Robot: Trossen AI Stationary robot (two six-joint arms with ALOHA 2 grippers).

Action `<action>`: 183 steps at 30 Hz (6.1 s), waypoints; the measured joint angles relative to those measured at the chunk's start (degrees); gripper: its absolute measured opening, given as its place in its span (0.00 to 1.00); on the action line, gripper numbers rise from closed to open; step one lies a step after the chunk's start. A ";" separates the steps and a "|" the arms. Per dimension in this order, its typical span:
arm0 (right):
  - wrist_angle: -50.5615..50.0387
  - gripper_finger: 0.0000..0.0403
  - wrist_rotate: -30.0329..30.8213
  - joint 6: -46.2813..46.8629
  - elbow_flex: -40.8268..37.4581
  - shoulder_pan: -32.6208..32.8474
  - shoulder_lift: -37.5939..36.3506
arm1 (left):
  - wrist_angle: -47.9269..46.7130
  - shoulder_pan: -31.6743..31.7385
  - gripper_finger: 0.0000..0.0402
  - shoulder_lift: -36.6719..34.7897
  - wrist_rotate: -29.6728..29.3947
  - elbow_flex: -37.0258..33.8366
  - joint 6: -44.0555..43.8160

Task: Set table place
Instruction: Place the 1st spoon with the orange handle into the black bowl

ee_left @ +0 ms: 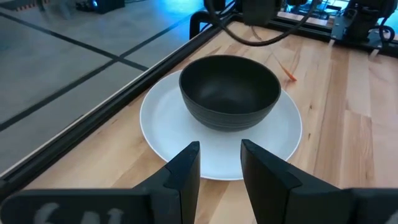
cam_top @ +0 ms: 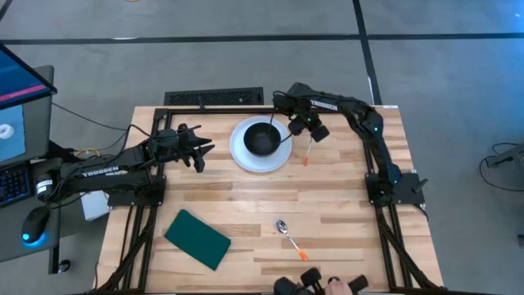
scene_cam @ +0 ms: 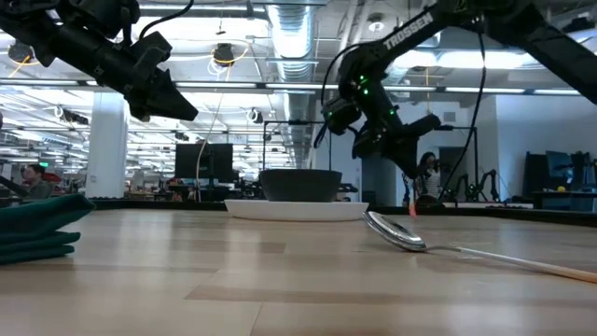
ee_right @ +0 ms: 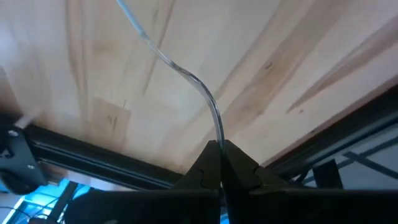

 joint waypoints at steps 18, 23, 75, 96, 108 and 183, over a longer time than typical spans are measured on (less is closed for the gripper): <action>2.79 0.05 0.69 -5.55 1.41 -2.93 2.59 | -0.97 0.00 0.26 0.00 0.01 0.00 2.54; 3.62 0.05 0.77 -6.09 1.36 -2.90 2.59 | -0.95 0.00 0.26 0.00 0.02 0.00 2.54; 17.00 0.05 5.15 -12.28 -5.28 -1.22 2.56 | -1.94 0.01 0.26 0.00 0.03 0.00 2.54; 19.45 0.05 4.72 -10.54 -10.31 -1.63 2.54 | -1.90 0.02 0.26 0.00 0.02 0.00 2.54; 23.02 0.09 7.41 -12.53 -10.31 -1.59 2.54 | -1.73 0.02 0.26 0.00 0.02 0.00 2.54; 29.20 0.15 7.72 -19.04 -10.29 1.18 2.54 | -2.16 0.01 0.26 0.00 0.02 0.00 1.88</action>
